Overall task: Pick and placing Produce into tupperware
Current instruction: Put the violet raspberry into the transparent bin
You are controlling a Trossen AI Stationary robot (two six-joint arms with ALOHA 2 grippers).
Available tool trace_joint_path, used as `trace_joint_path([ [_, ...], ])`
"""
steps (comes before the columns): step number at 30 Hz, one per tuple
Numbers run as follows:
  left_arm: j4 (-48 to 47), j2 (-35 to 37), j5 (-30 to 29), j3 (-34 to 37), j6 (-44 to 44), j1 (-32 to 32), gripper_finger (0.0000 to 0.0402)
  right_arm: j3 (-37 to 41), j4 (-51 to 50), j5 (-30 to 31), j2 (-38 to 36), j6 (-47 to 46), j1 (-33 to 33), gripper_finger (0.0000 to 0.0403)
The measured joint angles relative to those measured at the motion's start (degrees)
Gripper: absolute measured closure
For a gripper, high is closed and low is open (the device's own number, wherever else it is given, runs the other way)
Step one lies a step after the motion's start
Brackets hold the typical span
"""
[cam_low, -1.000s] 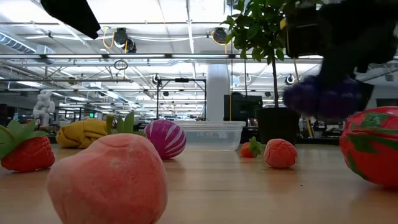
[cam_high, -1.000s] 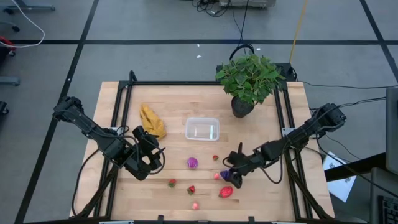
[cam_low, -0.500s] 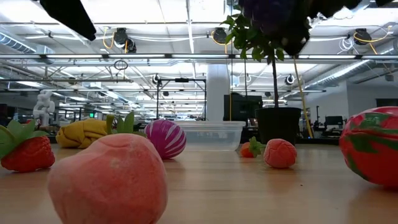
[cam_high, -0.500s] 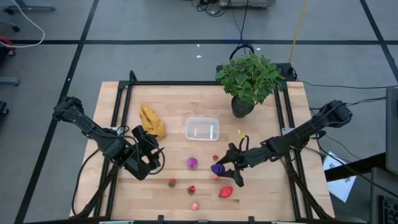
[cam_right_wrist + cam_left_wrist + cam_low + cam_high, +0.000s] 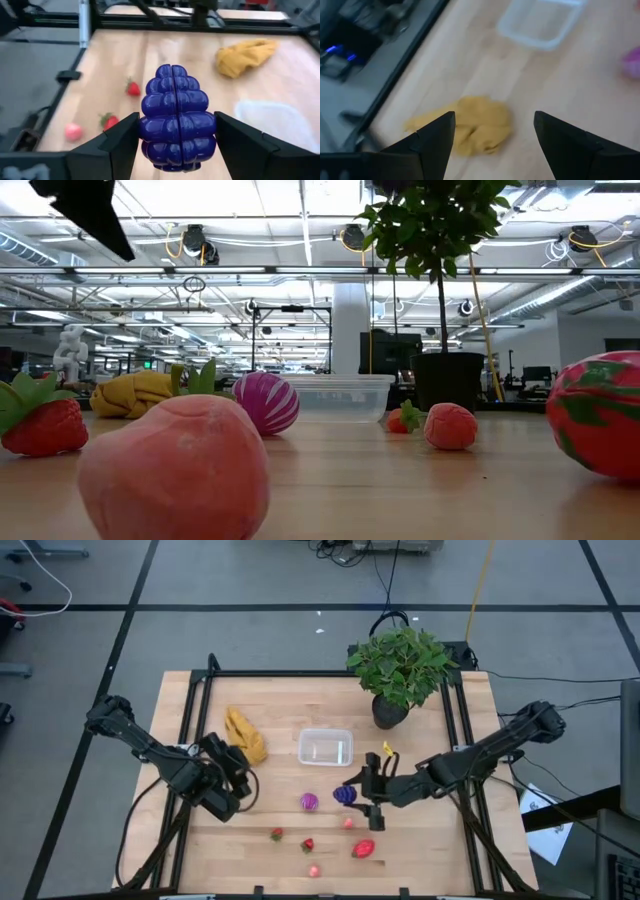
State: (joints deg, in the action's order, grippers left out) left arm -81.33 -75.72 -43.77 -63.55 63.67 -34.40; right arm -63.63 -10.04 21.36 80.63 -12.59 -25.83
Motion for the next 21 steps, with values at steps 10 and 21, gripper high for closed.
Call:
trace_joint_path([
  [10, -8.99, 1.27, -1.35, 0.61, 8.45, 0.16, 0.0124, -14.9, -15.17, -0.08, 9.36, -2.22, 4.53, 0.0167],
  [21, -8.72, 1.66, -1.25, 0.61, 8.32, 0.14, 0.0124, -22.13, -23.75, 3.57, 12.76, -2.96, 8.73, 0.0167],
])
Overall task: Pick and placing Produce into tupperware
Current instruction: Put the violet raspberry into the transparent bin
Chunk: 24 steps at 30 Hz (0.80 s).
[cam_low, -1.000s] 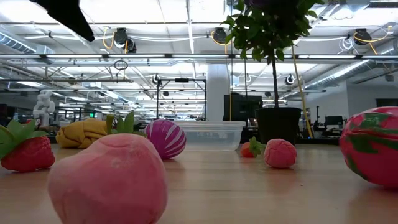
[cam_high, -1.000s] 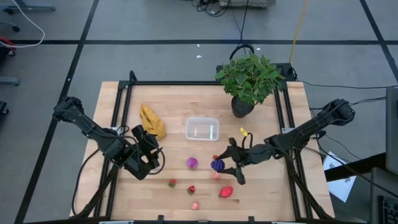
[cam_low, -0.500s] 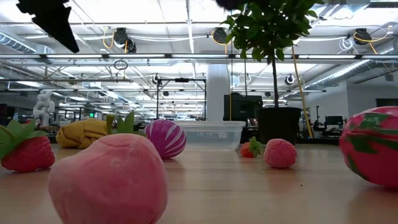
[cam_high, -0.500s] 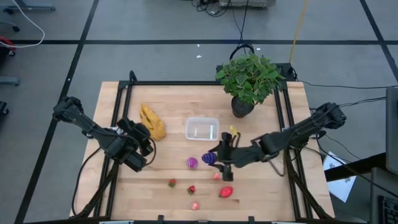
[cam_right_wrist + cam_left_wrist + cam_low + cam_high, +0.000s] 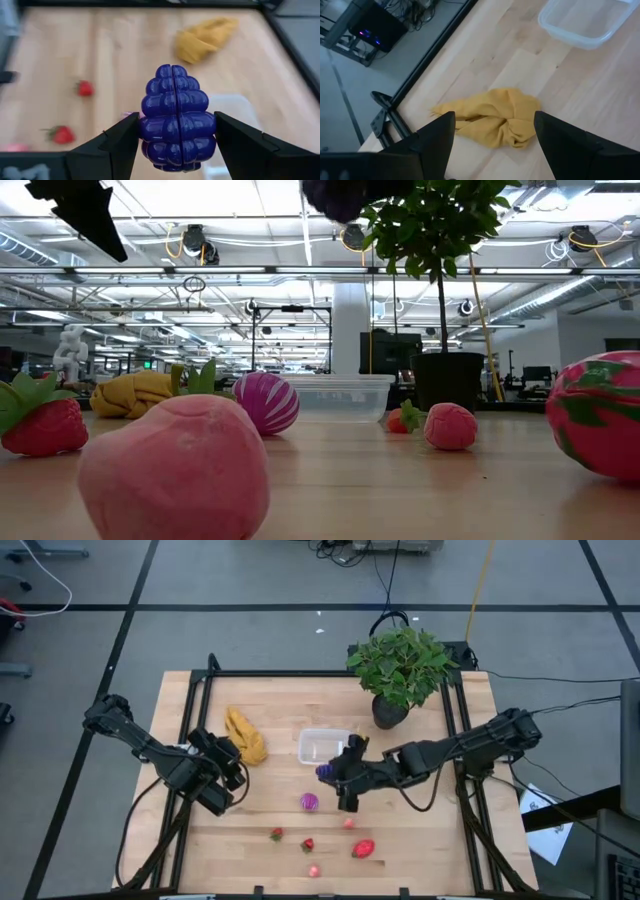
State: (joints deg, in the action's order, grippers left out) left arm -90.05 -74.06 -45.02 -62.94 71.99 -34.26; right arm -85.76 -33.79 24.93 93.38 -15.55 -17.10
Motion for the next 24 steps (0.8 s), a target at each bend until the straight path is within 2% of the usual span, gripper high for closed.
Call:
trace_joint_path([
  [5, 0.05, 0.0, 0.42, 0.0, 0.31, 0.0, 0.0124, -0.02, -3.08, 2.49, 0.73, -4.46, 2.35, 0.0167],
  [13, 0.14, -0.02, 0.64, 0.0, 0.54, 0.0, 0.0124, -0.04, -1.21, 2.22, 7.23, -4.74, 3.83, 0.0167],
  [20, 0.32, -0.02, 1.51, 0.0, 0.54, 0.0, 0.0124, 0.0, -0.74, 2.35, 10.1, -5.22, 6.33, 0.0167],
  [24, 0.34, -0.02, 1.51, 0.0, 0.54, 0.0, 0.0124, 0.0, -1.46, 5.38, 10.81, -5.62, 7.31, 0.0167],
])
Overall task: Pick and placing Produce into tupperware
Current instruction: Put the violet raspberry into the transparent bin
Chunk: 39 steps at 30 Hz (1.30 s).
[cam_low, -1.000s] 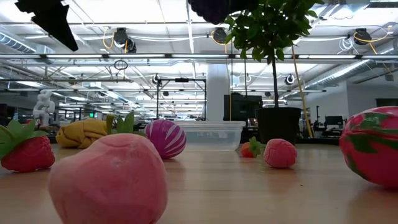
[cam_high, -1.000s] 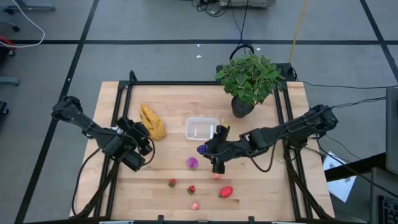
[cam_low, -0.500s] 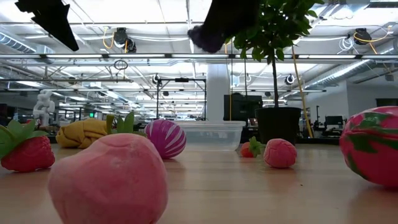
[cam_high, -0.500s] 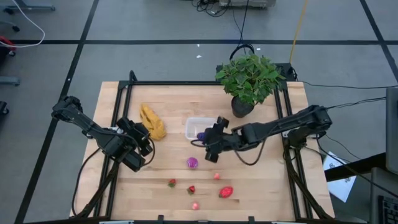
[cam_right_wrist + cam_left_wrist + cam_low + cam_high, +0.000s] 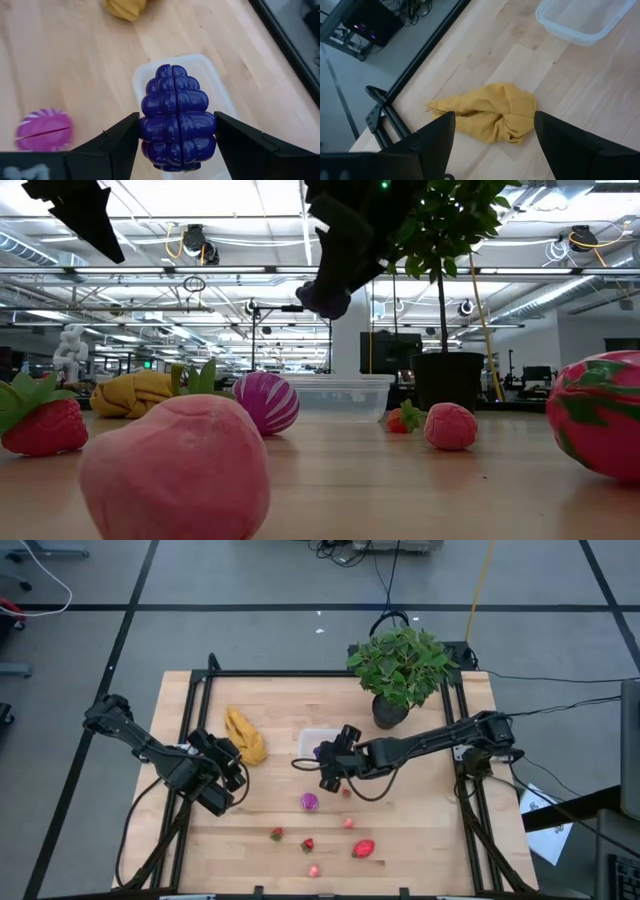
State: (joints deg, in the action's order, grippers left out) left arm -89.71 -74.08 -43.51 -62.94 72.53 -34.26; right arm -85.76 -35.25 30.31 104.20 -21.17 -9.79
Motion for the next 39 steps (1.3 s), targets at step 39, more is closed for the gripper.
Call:
trace_joint_path([
  [39, 1.5, -0.04, 0.11, 0.0, 0.17, 0.0, 0.0124, 8.87, 3.39, 6.97, -0.17, -15.87, 0.89, 0.0167],
])
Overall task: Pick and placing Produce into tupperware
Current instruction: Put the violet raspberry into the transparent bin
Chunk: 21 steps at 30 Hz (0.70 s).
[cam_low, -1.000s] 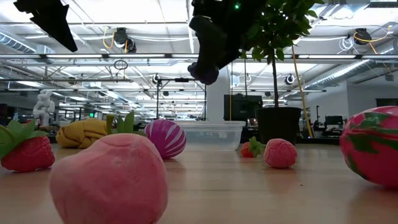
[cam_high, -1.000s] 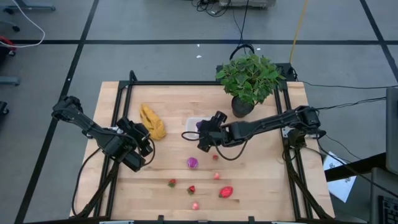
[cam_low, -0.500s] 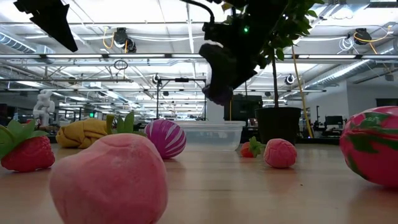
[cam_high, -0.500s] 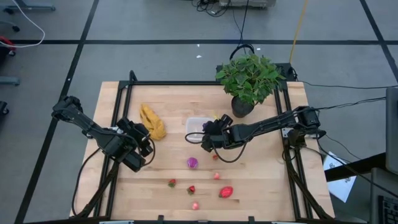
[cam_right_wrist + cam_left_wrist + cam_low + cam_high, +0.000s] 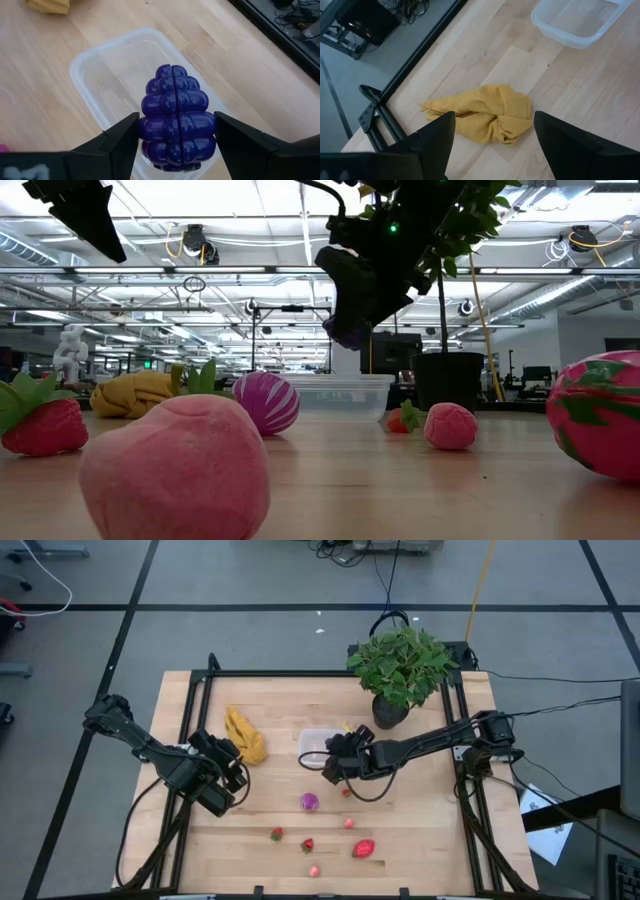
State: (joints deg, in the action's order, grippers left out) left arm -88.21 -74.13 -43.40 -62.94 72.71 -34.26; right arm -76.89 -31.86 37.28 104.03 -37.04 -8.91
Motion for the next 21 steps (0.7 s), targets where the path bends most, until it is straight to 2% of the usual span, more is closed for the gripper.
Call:
trace_joint_path([
  [9, 0.0, 0.0, 0.0, 0.0, 0.0, 0.0, 0.0124, 4.01, 2.09, -1.57, 0.02, -2.77, 1.7, 0.0167],
  [21, 0.03, 0.0, 0.0, 0.0, 0.0, 0.0, 0.0124, 9.9, 13.29, -5.66, 0.04, -0.69, 3.95, 0.0167],
])
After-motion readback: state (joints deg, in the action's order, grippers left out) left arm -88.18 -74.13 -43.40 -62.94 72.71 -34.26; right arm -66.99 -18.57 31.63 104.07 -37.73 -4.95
